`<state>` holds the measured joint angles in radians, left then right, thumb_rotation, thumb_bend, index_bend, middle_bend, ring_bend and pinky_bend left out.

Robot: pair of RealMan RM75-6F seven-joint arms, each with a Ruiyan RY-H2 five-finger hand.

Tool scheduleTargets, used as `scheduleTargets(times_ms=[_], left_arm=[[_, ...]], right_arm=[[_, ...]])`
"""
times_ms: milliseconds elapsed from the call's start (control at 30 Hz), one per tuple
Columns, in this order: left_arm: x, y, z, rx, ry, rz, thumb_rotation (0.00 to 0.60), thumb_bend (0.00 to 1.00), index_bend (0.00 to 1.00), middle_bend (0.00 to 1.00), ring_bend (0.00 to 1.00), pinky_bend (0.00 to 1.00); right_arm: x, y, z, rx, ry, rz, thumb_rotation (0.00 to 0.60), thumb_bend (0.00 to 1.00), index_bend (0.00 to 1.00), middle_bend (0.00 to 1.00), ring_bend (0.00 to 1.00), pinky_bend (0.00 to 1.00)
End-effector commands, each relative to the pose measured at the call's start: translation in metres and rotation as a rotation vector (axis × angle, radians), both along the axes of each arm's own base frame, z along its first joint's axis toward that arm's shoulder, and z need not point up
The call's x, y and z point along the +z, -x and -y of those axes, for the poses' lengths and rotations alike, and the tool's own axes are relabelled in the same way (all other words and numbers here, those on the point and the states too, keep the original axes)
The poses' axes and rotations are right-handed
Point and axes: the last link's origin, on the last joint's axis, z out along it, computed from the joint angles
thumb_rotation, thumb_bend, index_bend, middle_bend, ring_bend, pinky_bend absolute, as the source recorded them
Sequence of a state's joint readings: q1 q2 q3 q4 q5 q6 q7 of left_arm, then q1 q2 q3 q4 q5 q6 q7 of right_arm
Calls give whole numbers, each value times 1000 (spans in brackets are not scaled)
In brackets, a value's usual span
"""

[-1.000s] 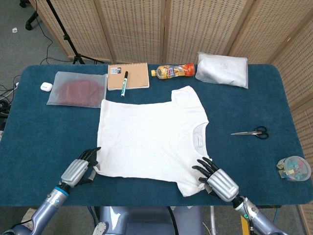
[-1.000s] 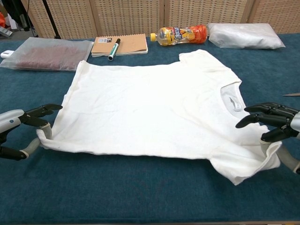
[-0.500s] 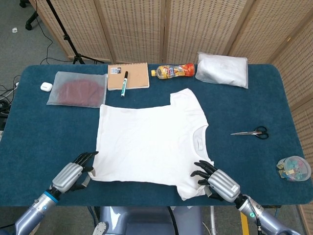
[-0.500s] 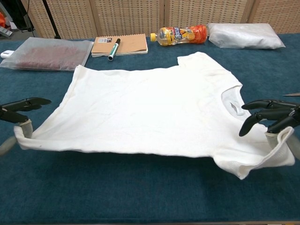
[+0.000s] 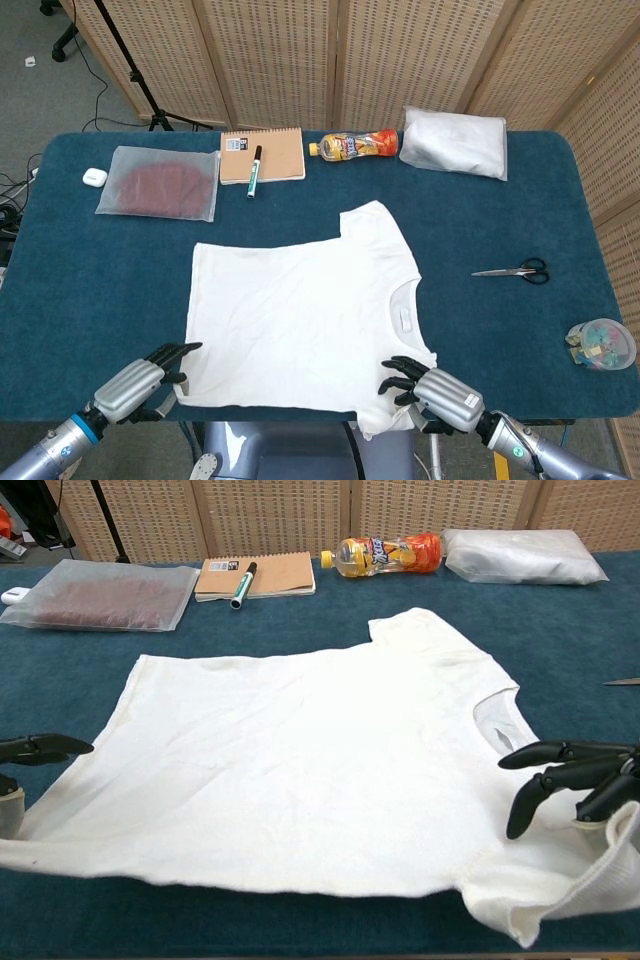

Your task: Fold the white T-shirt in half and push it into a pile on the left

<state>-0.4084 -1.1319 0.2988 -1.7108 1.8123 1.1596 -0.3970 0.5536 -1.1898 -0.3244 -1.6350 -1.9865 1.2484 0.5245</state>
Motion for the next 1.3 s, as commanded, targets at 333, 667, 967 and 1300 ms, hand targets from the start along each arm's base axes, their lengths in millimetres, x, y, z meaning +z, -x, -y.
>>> scheduleTargets(times_ms=[333, 667, 967, 1300], left_arm=[[-1, 2, -10, 68, -33, 25, 600, 672, 731, 0, 0, 0], [-8, -17, -71, 171, -180, -6, 600, 686, 739, 0, 0, 0], [-16, -30, -138, 246, -270, -117, 600, 686, 741, 0, 0, 0], [-37, -40, -191, 323, -327, -194, 600, 689, 741, 0, 0, 0]], right_arm=[[-4, -1, 1, -31, 16, 13, 600, 899, 674, 291, 41, 41], [-6, -10, 65, -161, 179, 36, 600, 916, 673, 293, 41, 41], [-19, -34, 141, -218, 328, 7, 600, 930, 679, 293, 41, 41], [-32, -41, 220, -363, 388, -53, 600, 930, 679, 293, 41, 41]])
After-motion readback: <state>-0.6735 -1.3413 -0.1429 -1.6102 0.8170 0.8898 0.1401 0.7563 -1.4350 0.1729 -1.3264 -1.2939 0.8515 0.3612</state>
